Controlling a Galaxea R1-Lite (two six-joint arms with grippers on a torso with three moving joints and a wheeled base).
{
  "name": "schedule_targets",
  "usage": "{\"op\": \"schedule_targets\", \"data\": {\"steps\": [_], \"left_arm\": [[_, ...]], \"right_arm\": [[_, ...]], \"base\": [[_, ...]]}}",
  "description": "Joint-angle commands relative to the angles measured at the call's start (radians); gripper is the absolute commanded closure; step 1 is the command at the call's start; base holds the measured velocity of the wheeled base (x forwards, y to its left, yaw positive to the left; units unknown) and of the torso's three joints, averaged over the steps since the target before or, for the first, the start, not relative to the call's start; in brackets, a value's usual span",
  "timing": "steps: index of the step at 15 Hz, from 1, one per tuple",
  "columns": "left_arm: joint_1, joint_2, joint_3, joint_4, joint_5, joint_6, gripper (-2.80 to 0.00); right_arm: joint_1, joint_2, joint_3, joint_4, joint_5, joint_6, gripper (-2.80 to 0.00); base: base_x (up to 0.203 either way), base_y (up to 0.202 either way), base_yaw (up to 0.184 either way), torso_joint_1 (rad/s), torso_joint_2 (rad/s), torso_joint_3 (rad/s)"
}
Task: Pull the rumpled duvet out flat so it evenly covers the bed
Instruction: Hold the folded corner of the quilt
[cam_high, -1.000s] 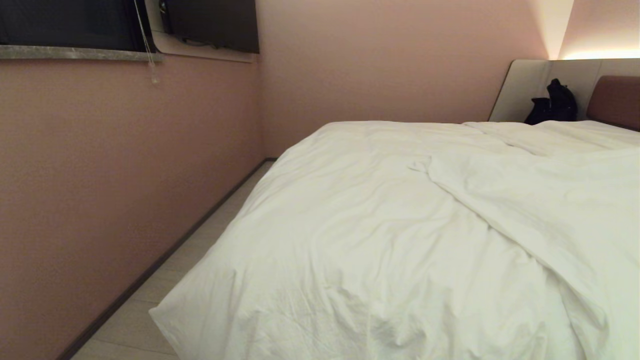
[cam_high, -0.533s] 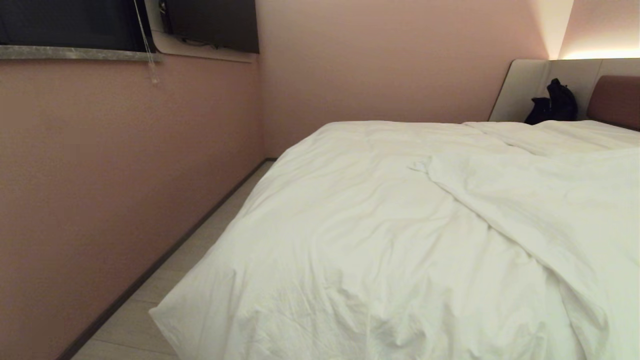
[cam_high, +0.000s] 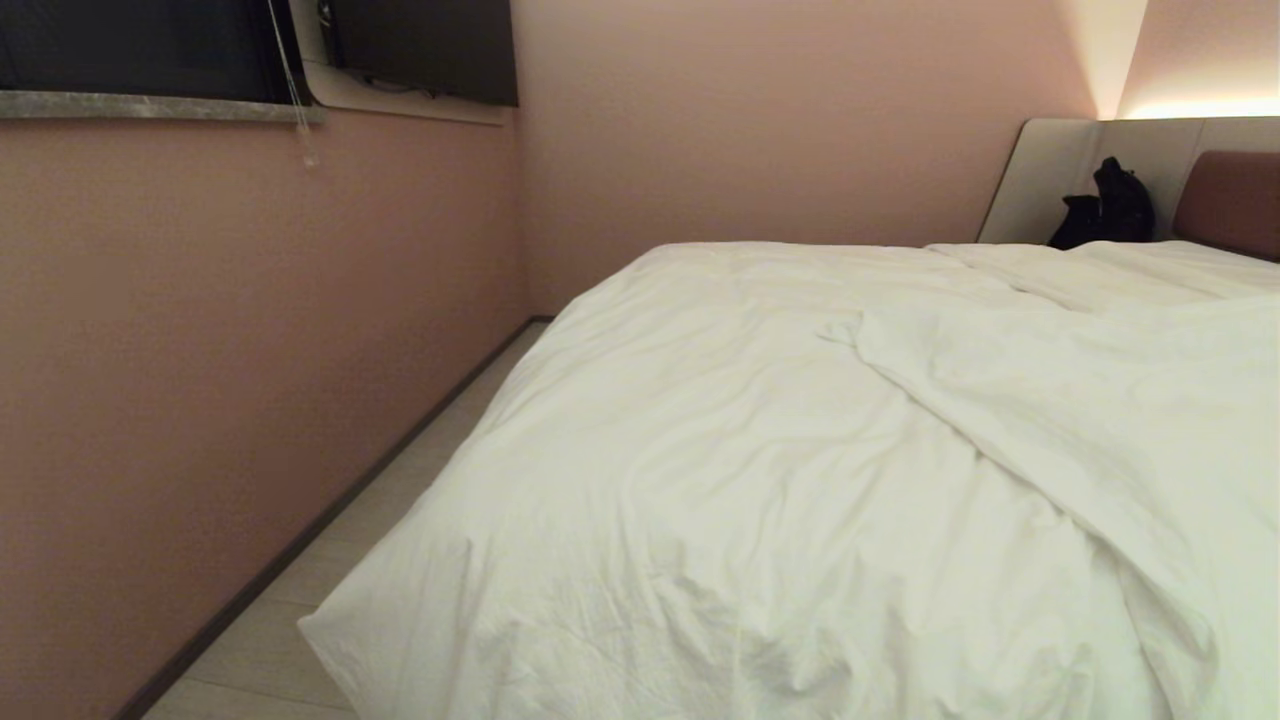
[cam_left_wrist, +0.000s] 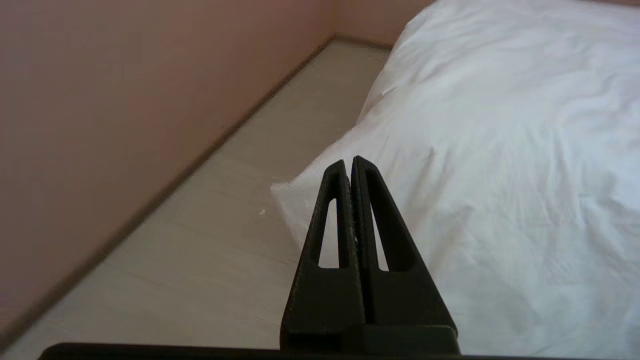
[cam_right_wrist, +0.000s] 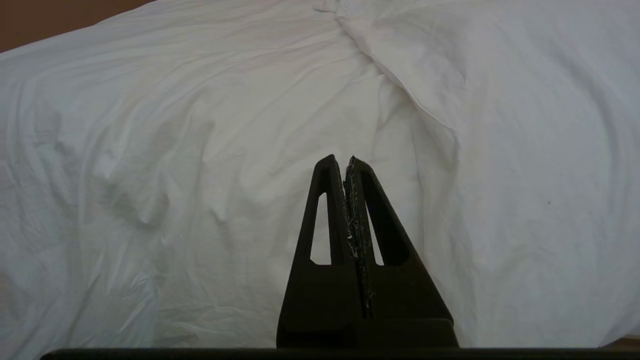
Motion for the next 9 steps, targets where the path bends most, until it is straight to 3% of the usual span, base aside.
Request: {"op": "schedule_targets", "data": {"steps": [1,4,9], "left_arm": [[0.005,-0.111,0.065,-0.047,-0.013,0.025,0.0],[0.011,-0.168,0.194,-0.286,-0.042,0.096,0.0],[0.012,-0.169,0.271,-0.311,-0.052,0.105,0.0]], "right_arm": [[0.001,0.0,0.0,0.0,0.0,0.001,0.0],[-0.001,0.0,0.0,0.0,0.0,0.001,0.0],[-0.001,0.0,0.0,0.0,0.0,0.001,0.0]], "base": [[0.0,0.0,0.0,0.0,0.0,0.0],[0.0,0.0,0.0,0.0,0.0,0.0],[0.0,0.0,0.0,0.0,0.0,0.0]]}}
